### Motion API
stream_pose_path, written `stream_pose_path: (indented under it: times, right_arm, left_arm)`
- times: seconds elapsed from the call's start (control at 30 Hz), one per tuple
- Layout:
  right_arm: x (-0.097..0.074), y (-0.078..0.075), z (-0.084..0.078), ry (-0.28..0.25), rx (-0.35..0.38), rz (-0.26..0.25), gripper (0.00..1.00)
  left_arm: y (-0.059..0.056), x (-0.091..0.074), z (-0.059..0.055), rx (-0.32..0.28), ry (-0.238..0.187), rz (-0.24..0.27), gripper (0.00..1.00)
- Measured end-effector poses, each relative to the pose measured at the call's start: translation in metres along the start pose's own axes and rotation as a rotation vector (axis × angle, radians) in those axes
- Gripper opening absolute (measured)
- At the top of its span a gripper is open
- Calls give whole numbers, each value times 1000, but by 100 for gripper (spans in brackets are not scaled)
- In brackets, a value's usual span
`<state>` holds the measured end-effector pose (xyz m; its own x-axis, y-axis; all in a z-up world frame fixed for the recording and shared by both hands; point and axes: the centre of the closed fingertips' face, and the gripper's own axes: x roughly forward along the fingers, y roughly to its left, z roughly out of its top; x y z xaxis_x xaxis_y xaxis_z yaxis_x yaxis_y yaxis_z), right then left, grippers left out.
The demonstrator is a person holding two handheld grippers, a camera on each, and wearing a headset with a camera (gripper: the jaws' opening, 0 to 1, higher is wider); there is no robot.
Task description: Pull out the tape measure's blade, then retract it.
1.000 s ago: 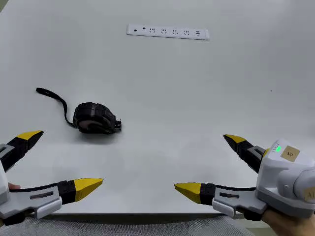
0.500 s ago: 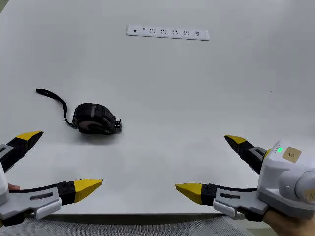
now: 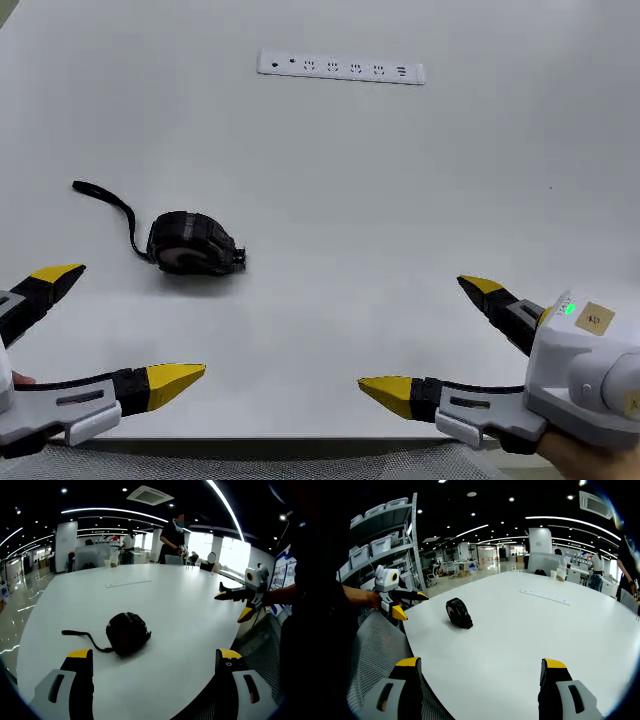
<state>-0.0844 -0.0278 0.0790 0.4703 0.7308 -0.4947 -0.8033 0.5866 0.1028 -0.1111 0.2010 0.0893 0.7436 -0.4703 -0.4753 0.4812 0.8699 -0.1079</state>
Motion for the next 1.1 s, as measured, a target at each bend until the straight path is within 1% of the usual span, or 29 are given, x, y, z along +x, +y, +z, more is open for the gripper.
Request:
stream_pose_path:
  times: [0.13,0.4,0.57,0.83,0.97,1.1]
  right_arm:
    - [1,-2,1,-3,-4,5,99]
    - [5,-6,5,-2,-19,24,97]
    - [10,-10,4,11,-34,39,97]
    - [19,-16,3,38,-66,68,95]
    - [24,-19,4,45,-79,81,95]
    - [29,-20,4,53,-96,100,94]
  left_arm:
    - [0,1,1,13,1,-9,99]
    - [6,4,5,33,8,-14,99]
    - [11,8,9,49,13,-25,99]
    - [17,16,9,80,35,-57,99]
    - [20,20,9,103,55,-83,99]
    - [26,25,9,124,69,-97,99]
